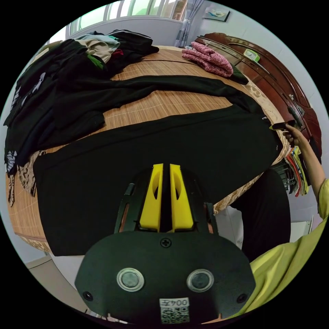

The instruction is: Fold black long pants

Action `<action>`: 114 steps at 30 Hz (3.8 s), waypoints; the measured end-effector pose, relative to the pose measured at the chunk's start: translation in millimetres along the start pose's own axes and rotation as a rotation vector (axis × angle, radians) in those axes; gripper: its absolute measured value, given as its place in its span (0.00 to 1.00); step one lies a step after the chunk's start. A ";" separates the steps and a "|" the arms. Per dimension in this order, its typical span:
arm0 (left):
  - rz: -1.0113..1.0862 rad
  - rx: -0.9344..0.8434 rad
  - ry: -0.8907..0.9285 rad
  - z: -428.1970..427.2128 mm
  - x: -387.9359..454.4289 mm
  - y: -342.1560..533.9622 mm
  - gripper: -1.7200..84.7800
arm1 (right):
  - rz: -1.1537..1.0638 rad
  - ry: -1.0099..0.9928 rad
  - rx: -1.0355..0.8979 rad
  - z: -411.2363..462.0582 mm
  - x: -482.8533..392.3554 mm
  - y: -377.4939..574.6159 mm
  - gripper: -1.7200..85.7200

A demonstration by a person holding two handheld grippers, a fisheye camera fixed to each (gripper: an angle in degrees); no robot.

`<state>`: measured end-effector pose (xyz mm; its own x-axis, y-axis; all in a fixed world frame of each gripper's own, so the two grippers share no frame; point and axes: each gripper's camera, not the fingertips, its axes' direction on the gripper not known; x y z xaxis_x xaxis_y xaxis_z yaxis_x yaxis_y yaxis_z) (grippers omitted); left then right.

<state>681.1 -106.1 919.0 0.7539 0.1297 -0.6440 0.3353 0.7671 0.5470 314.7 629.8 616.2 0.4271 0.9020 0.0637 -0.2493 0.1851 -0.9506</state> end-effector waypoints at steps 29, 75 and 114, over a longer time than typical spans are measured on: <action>0.086 -0.169 -0.086 -1.8 -10.5 -89.1 0.03 | -0.488 0.458 -0.196 157.0 -289.0 -8.8 0.04; -0.276 0.045 -0.144 -42.8 -325.3 -110.6 0.18 | -0.595 0.290 -0.353 200.7 -304.2 -59.2 0.05; 0.039 -0.087 -0.249 -38.0 -294.1 -6.9 0.03 | -0.402 0.148 -0.150 76.6 -168.0 -37.6 0.04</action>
<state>435.6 -125.7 1084.3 0.8845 0.0099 -0.4665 0.2617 0.8172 0.5135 185.8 501.2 664.6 0.5866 0.7025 0.4029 0.0860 0.4406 -0.8936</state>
